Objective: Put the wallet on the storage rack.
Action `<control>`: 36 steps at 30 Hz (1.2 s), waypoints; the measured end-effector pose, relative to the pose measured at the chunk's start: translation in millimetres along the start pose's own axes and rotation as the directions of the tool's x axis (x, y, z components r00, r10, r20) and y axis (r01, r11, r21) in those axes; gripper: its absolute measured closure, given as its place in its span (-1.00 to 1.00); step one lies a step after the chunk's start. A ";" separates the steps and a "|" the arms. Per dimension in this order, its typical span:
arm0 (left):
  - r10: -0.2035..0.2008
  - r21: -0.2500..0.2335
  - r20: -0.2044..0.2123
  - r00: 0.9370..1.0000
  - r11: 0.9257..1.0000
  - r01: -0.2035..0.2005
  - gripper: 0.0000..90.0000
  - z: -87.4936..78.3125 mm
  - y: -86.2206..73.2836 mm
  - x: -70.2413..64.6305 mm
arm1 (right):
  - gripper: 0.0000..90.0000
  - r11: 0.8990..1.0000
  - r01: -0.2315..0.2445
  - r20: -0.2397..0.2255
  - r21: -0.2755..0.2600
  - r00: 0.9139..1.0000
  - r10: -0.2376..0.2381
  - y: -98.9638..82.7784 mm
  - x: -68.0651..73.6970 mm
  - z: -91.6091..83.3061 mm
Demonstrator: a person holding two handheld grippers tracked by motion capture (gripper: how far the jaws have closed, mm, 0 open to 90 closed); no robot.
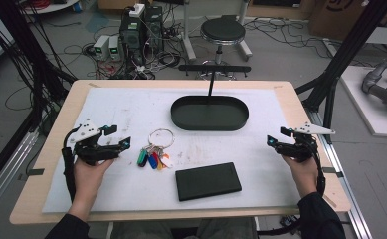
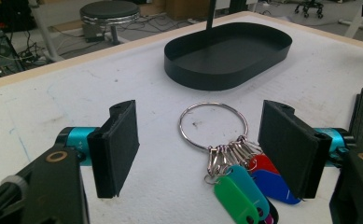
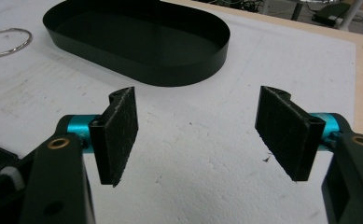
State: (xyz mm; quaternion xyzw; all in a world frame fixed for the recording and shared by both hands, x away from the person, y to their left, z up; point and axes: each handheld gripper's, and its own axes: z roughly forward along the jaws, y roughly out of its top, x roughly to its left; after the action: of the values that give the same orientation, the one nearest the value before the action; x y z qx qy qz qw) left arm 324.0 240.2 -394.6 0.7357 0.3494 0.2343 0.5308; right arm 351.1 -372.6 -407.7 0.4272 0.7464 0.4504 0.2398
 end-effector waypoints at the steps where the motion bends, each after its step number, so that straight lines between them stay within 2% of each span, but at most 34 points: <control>1: -0.001 0.003 0.004 1.000 1.000 0.001 -0.36 1.4 -0.5 0.3 | -0.34 1.000 0.000 0.000 0.000 1.000 0.000 0.0 0.0 0.0; 4: -0.003 0.023 0.010 1.000 1.000 0.003 -0.36 5.4 -1.8 -0.1 | -0.34 1.000 0.009 0.020 -0.006 1.000 -0.009 0.1 -0.2 -2.2; 13: 0.013 0.020 0.030 0.999 1.000 -0.014 -0.36 7.2 0.3 -3.1 | -0.34 1.000 0.030 0.059 0.000 0.998 -0.030 -0.9 2.5 -9.5; 15: -0.003 0.029 0.024 1.000 1.000 0.002 -0.36 8.7 0.6 -3.4 | -0.34 1.000 0.022 0.070 -0.001 0.997 -0.022 -1.4 1.8 -10.2; 16: -0.026 0.039 0.036 0.999 0.999 0.025 -0.36 9.7 1.4 -2.4 | -0.34 1.000 0.022 0.071 -0.007 0.997 -0.022 -1.6 1.0 -10.4; 20: -0.016 0.033 0.027 1.000 0.999 0.015 -0.37 9.7 1.2 -3.9 | -0.34 1.000 0.023 0.086 -0.012 0.996 -0.021 -3.2 -0.8 -12.5; 30: -0.025 0.038 0.030 0.999 0.999 0.024 -0.36 14.3 1.0 -3.8 | -0.33 1.000 0.019 0.089 -0.010 0.996 -0.018 -4.2 -3.0 -11.9; 36: -0.040 0.053 0.015 0.999 0.998 0.039 -0.23 24.1 2.6 -3.9 | -0.33 1.000 0.025 0.095 -0.008 0.995 -0.024 -4.2 -2.6 -12.0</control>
State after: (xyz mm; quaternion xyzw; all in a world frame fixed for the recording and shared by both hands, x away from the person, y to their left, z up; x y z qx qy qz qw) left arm 339.3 221.8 -399.9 0.7443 0.3657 0.2086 0.5185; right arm 341.8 -381.3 -405.7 0.4379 0.7372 0.4302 0.2823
